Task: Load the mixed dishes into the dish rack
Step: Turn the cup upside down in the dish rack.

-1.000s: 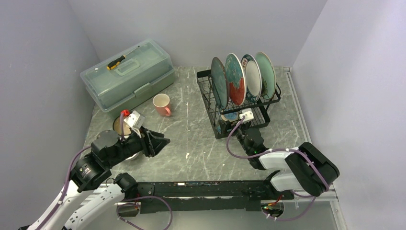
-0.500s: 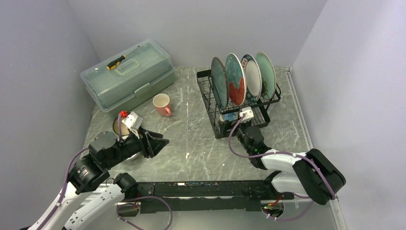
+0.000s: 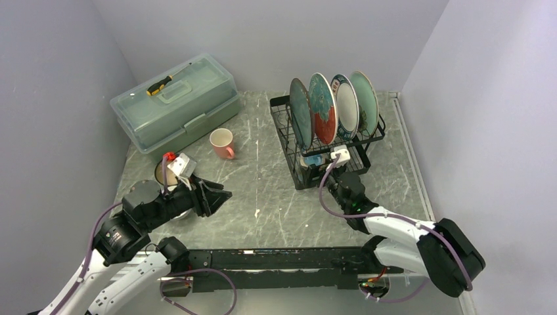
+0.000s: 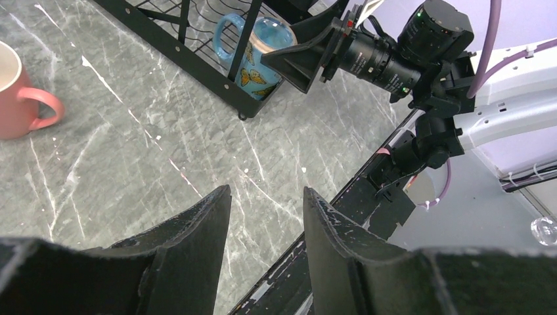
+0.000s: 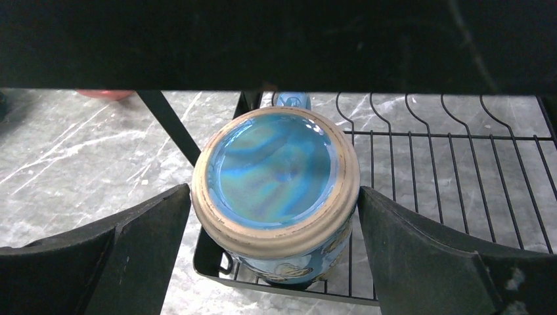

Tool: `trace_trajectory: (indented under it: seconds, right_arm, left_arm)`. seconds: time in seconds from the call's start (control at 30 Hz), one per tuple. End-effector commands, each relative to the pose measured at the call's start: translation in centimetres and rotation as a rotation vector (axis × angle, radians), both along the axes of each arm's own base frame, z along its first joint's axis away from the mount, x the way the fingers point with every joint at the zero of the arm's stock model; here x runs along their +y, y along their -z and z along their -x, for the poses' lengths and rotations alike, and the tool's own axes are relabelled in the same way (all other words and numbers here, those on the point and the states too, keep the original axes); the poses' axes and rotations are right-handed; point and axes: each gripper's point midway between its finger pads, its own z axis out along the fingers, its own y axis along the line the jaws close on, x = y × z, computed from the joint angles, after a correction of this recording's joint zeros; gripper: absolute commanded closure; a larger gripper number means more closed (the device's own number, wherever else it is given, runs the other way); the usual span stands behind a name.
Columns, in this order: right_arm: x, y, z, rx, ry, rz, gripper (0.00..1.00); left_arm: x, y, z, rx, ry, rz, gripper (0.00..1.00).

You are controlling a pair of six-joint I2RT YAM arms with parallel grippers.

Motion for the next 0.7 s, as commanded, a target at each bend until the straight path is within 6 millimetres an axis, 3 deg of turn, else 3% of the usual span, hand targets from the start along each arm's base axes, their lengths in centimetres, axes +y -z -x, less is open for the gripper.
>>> trace_trajectory:
  seconds: [0.0, 0.33, 0.53, 0.67]
  right_arm:
    - [0.8, -1.7, 0.2, 0.009, -0.031, -0.028, 0.0]
    - [0.2, -0.6, 2.2, 0.14, -0.044, 0.008, 0.0]
    - [-0.7, -1.4, 3.5, 0.171, -0.035, -0.004, 0.0]
    - [-1.2, -2.5, 4.6, 0.193, -0.039, -0.017, 0.0]
  left_arm:
    - [0.3, -2.4, 0.3, -0.051, -0.005, 0.044, 0.5]
    - [0.6, -2.1, 0.1, -0.033, -0.03, 0.043, 0.48]
    - [0.9, -1.5, -0.5, -0.005, -0.069, 0.03, 0.42]
    - [0.9, -0.7, -1.3, 0.035, -0.112, 0.018, 0.32]
